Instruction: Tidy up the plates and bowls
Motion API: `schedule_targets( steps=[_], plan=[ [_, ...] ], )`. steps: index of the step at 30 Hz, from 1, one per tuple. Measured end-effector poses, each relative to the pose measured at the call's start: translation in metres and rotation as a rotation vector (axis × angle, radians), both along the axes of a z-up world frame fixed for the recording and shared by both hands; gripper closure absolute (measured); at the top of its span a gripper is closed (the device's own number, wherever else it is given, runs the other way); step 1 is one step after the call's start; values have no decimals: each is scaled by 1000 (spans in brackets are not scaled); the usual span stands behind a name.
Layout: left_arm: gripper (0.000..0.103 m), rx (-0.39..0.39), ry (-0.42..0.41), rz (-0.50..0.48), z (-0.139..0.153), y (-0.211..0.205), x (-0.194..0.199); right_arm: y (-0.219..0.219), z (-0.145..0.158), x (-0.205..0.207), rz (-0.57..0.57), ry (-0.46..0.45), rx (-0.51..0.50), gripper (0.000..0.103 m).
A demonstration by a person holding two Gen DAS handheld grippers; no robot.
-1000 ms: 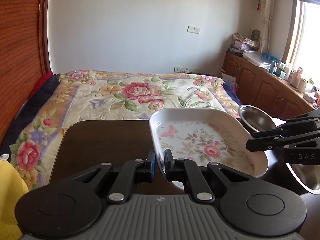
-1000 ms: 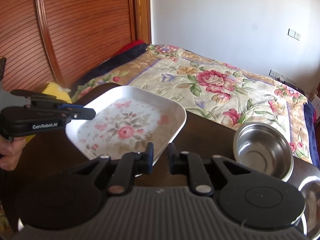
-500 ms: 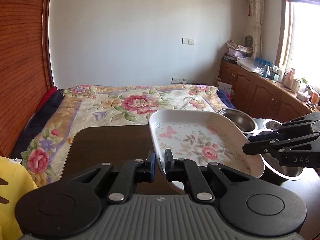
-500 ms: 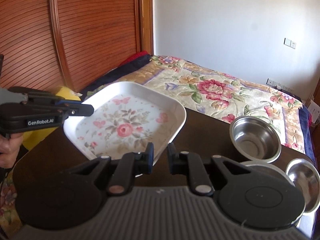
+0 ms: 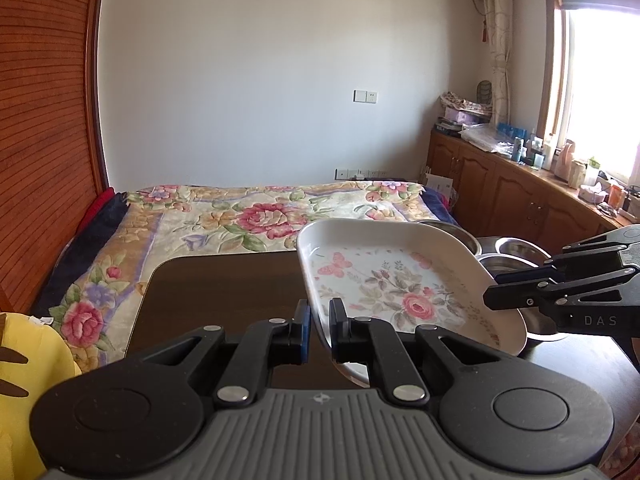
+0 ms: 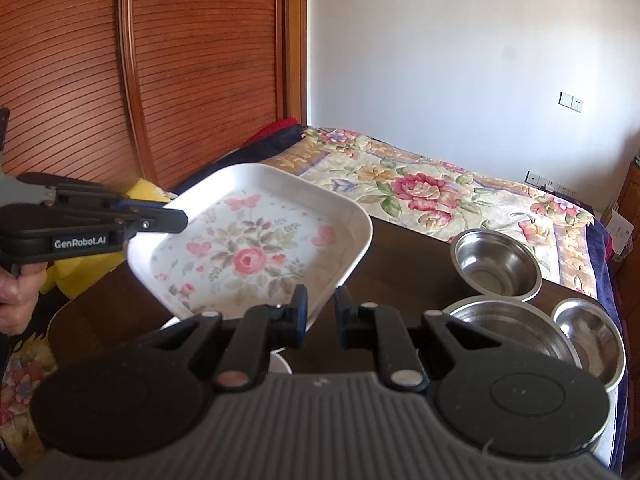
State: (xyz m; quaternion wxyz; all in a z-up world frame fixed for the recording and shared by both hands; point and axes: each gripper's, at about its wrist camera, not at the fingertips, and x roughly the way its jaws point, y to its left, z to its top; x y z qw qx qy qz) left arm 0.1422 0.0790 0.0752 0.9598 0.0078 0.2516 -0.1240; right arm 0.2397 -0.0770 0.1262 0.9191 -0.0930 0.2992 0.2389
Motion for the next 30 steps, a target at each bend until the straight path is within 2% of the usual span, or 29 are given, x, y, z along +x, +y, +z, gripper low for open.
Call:
schedule_targets(
  steps=[16,30],
  plan=[
    [92,18,-11,-13,-2,0,-36,-7,-3,-33,4,-23,5,87],
    [92,-5,76,-5,-43,7,-44,0,-27,-48,5,-9,-5,87]
  ],
)
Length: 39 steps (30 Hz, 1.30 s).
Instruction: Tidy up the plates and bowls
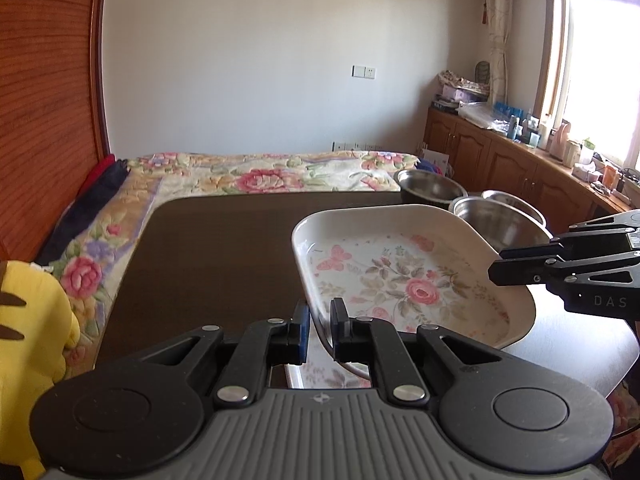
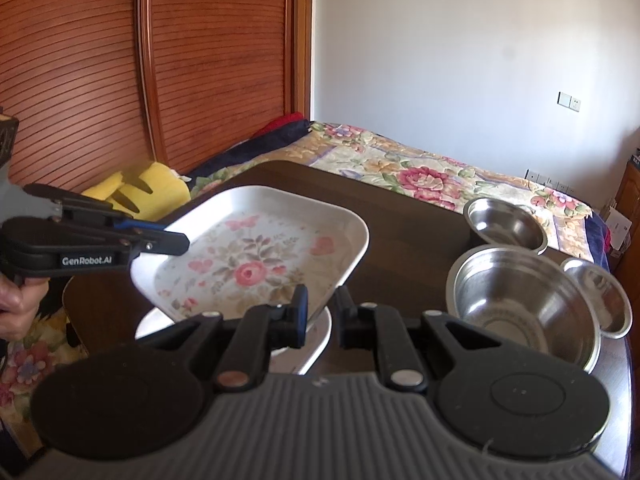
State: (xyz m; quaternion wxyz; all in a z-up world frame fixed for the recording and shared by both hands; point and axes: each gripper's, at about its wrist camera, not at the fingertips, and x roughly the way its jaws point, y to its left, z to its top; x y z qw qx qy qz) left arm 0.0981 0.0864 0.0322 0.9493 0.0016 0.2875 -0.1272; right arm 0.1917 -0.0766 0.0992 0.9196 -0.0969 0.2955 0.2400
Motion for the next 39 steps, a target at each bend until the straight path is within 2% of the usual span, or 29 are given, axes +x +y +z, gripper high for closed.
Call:
schedule_targets(
  steps=[11,24,39],
  plan=[
    [91,-10,44,14,-22,4,-11,5,-27,-7,2,54,-6,87],
    [91,-27,75,17,-36,7,-17,9,-32,-13,9,46,-28,87],
    [91,-3,45,27,-41,5,-19,11,-44,-13,19,62,-19,87]
  ],
)
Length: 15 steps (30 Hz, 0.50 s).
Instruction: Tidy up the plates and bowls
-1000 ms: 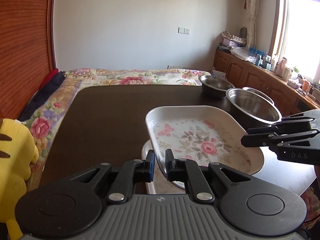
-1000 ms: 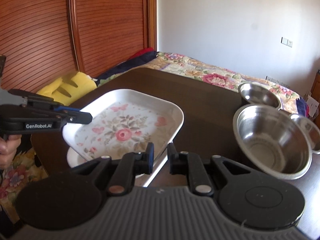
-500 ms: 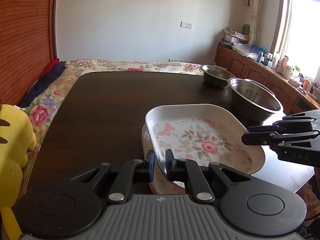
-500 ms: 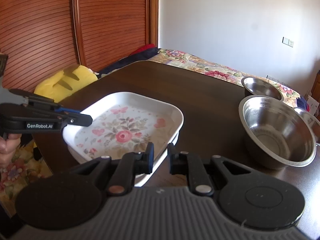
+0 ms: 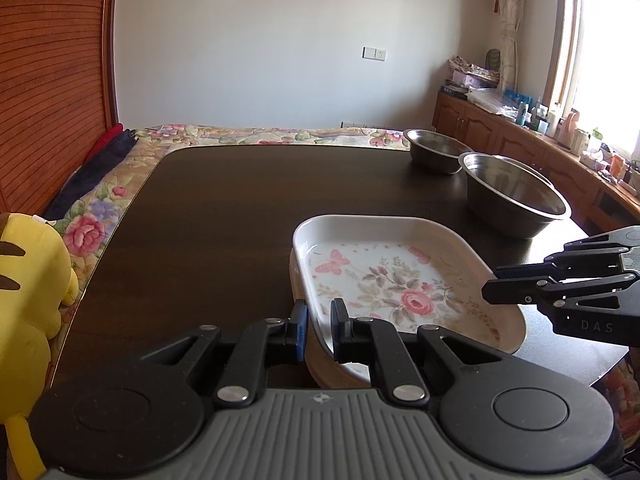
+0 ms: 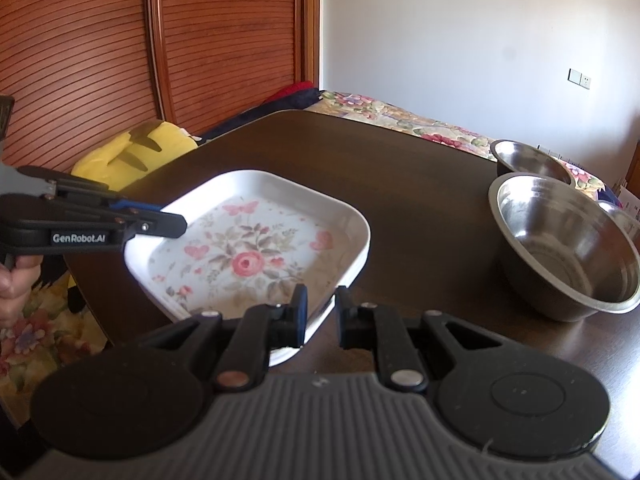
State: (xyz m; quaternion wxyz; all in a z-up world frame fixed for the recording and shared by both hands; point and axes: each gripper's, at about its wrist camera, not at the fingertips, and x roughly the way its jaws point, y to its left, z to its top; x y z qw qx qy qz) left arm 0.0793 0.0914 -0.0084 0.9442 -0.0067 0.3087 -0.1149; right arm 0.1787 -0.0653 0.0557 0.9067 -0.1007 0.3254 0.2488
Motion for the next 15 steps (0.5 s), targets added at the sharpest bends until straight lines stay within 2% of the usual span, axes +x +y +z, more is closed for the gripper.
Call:
schedule_targets(
  steps=[5,11,15],
  plan=[
    [91,3,5,8,-7,1,1,1,0,-4,4,-31,-8,87],
    [90,-7,11,11,-9,3,2,-3,-2,-3,-10,-26,23,87],
    [83,-10,16,10,-10,3,3,-7,0,-4,-27,-28,56,87]
  ],
)
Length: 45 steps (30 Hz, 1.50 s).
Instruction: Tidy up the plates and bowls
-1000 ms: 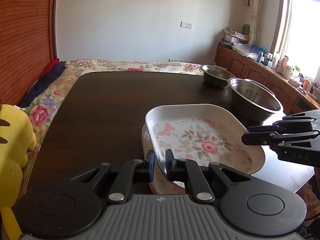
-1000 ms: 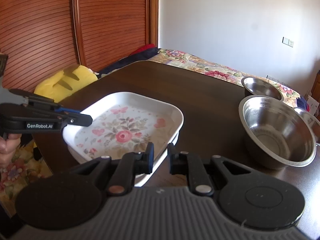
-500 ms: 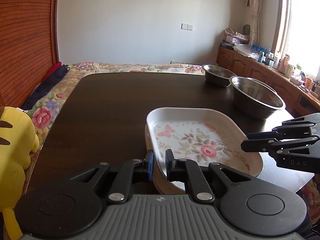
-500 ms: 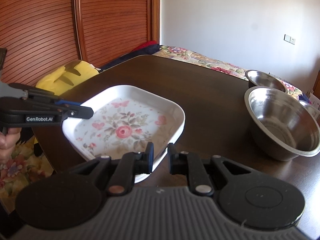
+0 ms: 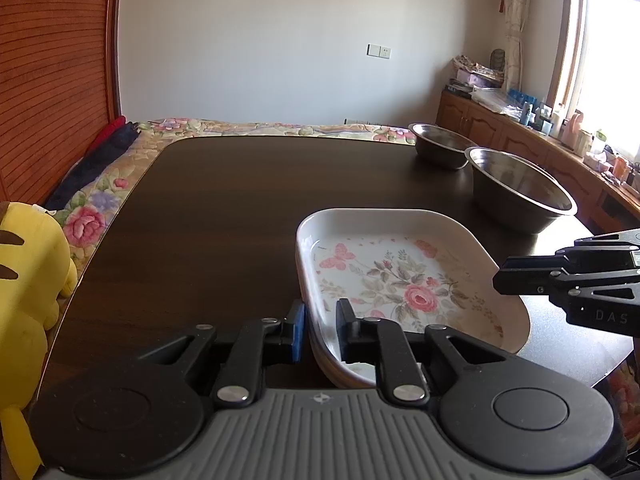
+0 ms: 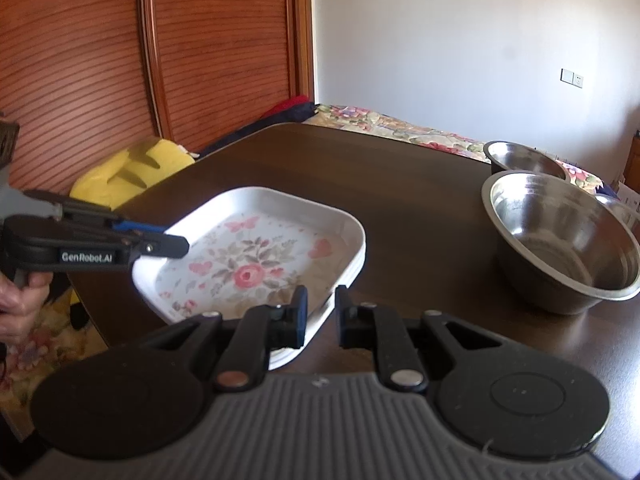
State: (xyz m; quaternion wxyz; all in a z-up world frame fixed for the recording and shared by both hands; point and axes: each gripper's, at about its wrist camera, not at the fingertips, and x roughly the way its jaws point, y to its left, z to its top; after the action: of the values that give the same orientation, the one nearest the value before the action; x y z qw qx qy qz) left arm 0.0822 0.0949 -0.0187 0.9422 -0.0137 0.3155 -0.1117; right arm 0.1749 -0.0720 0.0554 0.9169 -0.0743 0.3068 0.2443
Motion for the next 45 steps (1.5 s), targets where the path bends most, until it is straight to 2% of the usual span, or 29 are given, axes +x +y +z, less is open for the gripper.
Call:
schedule_targets(
  steps=[6,18,29,40,43,44,45],
  plan=[
    [71,15,-28,-1,7,-4,-5,-9,4,-4,-23,-18,45,87],
    [62,30,-101,-60,31,-33,-6,-44,21,-16,-94,-133,81,87],
    [52,4,-104,-140,35,-92,24,-98,34,-14,-202,-272,69,87],
    [42,14,-101,-172,33,-145,58,-134,26,8,-255,-294,75,86],
    [37,19,-103,-179,34,-155,66,-142,24,13,-265,-305,80,81],
    [36,20,-105,-179,33,-158,68,-145,23,16,-269,-307,81,77],
    [36,20,-109,-176,33,-161,70,-148,22,18,-276,-306,82,67]
  ],
)
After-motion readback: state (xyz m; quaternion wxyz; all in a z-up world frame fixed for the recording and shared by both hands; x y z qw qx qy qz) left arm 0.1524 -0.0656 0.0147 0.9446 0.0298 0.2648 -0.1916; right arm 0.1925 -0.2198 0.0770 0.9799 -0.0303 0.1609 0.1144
